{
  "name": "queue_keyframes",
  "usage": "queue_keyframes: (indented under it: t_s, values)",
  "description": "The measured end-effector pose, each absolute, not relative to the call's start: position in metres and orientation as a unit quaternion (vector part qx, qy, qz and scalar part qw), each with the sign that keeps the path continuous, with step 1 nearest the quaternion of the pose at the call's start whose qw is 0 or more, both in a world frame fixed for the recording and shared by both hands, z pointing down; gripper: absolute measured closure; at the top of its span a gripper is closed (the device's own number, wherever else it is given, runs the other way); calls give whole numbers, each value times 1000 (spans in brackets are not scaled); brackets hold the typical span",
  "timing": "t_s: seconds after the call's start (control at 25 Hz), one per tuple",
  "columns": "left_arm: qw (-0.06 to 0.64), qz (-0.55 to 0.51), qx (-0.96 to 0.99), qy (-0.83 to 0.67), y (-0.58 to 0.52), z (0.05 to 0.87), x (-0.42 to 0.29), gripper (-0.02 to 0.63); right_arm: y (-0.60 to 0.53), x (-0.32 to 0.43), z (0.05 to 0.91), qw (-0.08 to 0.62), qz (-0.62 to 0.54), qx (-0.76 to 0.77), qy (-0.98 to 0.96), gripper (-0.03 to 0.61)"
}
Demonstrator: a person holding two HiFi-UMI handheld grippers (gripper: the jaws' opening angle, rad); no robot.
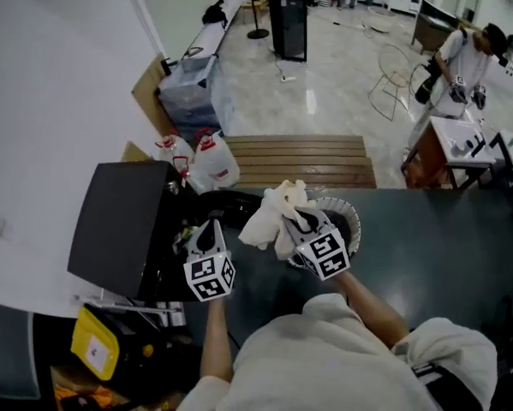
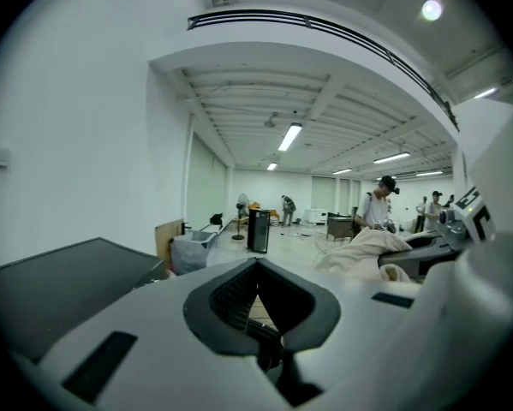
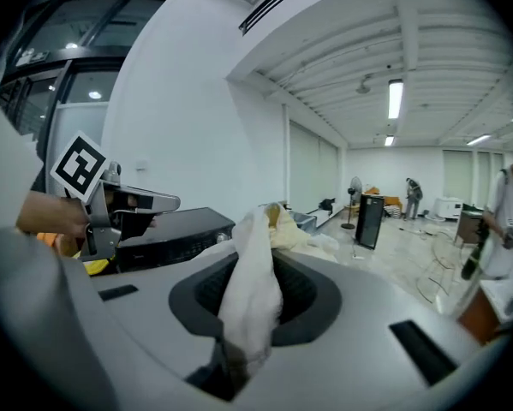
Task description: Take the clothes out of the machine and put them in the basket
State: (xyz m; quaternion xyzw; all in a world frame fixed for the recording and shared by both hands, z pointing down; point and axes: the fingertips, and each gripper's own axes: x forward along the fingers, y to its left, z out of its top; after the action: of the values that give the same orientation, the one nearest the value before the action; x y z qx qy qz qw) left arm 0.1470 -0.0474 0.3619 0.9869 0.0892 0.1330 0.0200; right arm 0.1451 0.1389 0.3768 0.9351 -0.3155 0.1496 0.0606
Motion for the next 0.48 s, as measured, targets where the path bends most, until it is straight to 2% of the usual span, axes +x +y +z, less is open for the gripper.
queue_keyframes:
  t_s: [0.2,0.48]
  values:
    - [9,140,971,194,48,367,180,595,229,140,377,52,159,962,-217,497]
    - [1,157,945,288,144,383,189,595,307,126,388,45,179,973,-136,497]
